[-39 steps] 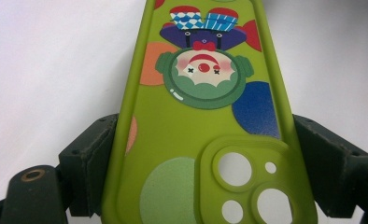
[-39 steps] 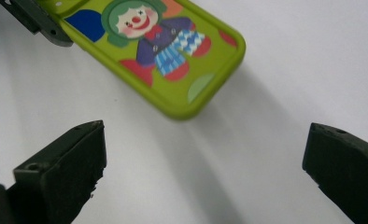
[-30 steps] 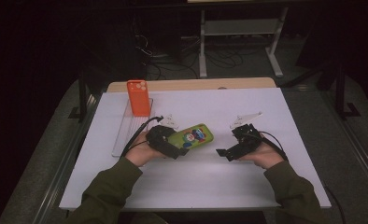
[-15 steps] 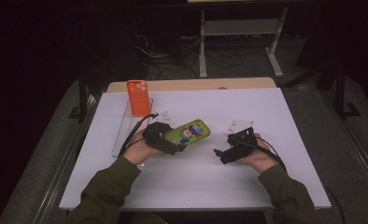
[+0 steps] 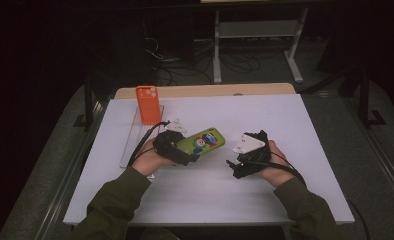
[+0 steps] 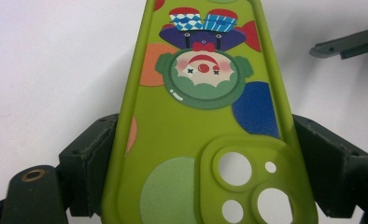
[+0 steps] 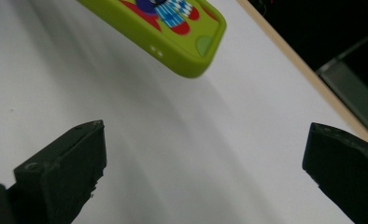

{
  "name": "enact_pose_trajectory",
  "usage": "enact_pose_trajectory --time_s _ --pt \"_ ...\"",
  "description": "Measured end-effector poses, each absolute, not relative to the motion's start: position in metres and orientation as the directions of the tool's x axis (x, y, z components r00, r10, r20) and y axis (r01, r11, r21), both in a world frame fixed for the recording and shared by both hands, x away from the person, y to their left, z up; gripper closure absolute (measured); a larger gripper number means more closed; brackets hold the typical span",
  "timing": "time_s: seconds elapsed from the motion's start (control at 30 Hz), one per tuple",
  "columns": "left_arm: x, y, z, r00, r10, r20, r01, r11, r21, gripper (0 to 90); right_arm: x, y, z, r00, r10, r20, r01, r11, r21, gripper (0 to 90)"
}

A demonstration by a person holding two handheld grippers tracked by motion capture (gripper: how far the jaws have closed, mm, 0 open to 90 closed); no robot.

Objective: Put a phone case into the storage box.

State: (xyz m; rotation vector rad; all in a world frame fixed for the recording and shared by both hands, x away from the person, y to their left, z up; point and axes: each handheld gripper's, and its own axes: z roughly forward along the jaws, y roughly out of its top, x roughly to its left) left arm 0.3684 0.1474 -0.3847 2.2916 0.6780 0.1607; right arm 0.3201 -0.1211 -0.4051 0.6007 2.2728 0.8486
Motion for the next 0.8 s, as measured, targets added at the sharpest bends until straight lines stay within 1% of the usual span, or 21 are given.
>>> enact_pose_trajectory --time_s 0.03,0.17,0.23,0.3,0.37,0.47,0.5,0.53,0.6,0.7,0.8 --pt "0.368 0.147 -0.385 0.854 0.514 -0.080 0.424 -0.597 0.681 15.3 0.319 -0.120 -0.405 -0.699 0.590 -0.406 0.181 0.694 0.697 0.0" --pt "0.369 0.146 -0.384 0.860 0.505 -0.070 0.413 -0.609 0.677 15.3 0.316 -0.112 -0.407 -0.682 0.540 -0.493 0.100 0.737 0.669 0.0" --pt "0.368 0.143 -0.384 0.852 0.516 -0.090 0.428 -0.586 0.688 15.3 0.314 -0.109 -0.408 -0.663 0.500 -0.557 0.055 0.775 0.630 0.0" --pt "0.368 0.142 -0.384 0.853 0.515 -0.086 0.425 -0.590 0.686 15.3 0.311 -0.104 -0.409 -0.648 0.466 -0.602 0.011 0.796 0.605 0.0" --pt "0.367 0.141 -0.385 0.853 0.514 -0.093 0.430 -0.588 0.685 15.3 0.309 -0.100 -0.410 -0.629 0.454 -0.631 -0.016 0.804 0.594 1.1" --pt "0.367 0.140 -0.385 0.852 0.514 -0.096 0.431 -0.587 0.686 15.4 0.306 -0.096 -0.411 -0.596 0.391 -0.701 -0.076 0.842 0.533 2.6" --pt "0.367 0.141 -0.385 0.856 0.508 -0.092 0.426 -0.595 0.682 15.3 0.305 -0.094 -0.412 -0.586 0.397 -0.706 -0.081 0.839 0.538 2.6" --pt "0.367 0.140 -0.385 0.854 0.511 -0.095 0.430 -0.592 0.681 15.3 0.306 -0.093 -0.412 -0.573 0.360 -0.736 -0.112 0.856 0.505 2.8" --pt "0.366 0.140 -0.386 0.850 0.516 -0.108 0.441 -0.585 0.680 15.3 0.305 -0.090 -0.413 -0.548 0.327 -0.770 -0.139 0.872 0.470 3.2" --pt "0.367 0.141 -0.385 0.861 0.500 -0.093 0.426 -0.610 0.668 15.4 0.303 -0.085 -0.415 -0.520 0.317 -0.793 -0.166 0.874 0.458 4.3" --pt "0.366 0.139 -0.386 0.852 0.512 -0.106 0.437 -0.588 0.681 15.4 0.301 -0.081 -0.417 -0.492 0.283 -0.823 -0.191 0.887 0.419 6.9"
